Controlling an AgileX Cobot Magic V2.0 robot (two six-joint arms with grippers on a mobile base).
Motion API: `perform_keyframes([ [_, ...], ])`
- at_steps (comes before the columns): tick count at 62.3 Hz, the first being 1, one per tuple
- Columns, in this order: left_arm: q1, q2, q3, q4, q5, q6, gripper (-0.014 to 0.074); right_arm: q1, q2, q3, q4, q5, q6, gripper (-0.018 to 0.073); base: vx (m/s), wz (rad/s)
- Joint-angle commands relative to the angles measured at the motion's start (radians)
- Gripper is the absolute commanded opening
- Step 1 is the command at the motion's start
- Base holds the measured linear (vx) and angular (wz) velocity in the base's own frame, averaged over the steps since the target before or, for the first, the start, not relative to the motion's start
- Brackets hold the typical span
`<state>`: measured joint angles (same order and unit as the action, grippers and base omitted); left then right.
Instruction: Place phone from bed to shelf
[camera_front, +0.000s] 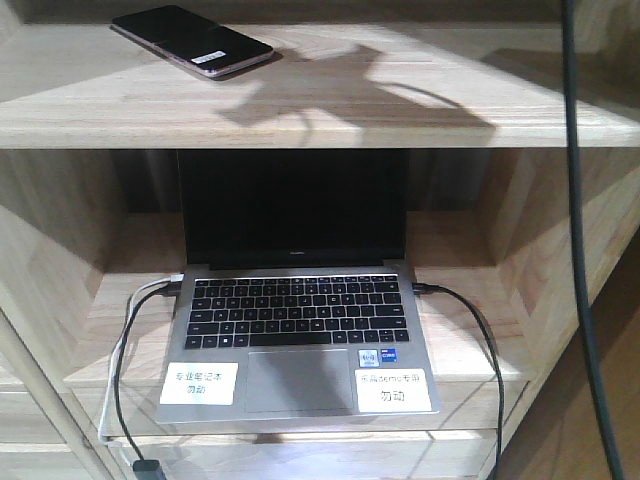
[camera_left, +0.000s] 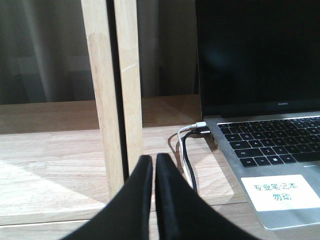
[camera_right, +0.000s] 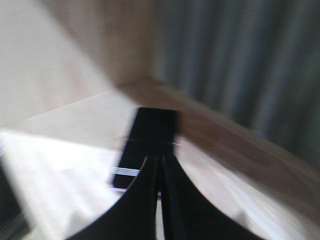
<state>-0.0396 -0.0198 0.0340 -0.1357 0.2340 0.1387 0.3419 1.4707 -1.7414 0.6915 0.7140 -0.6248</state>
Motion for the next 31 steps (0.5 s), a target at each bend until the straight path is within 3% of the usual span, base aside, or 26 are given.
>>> perform_keyframes([
  [1, 0.001, -0.005, 0.002, -0.010, -0.071, -0.004, 0.0001, -0.003, -0.101, 0.100, 0.038, -0.167, -0.024, -0.0003, 0.00, 0.00],
  [31, 0.001, -0.005, 0.002, -0.010, -0.071, -0.004, 0.0001, -0.003, -0.441, 0.528, 0.038, -0.280, -0.048, -0.0001, 0.00, 0.00],
])
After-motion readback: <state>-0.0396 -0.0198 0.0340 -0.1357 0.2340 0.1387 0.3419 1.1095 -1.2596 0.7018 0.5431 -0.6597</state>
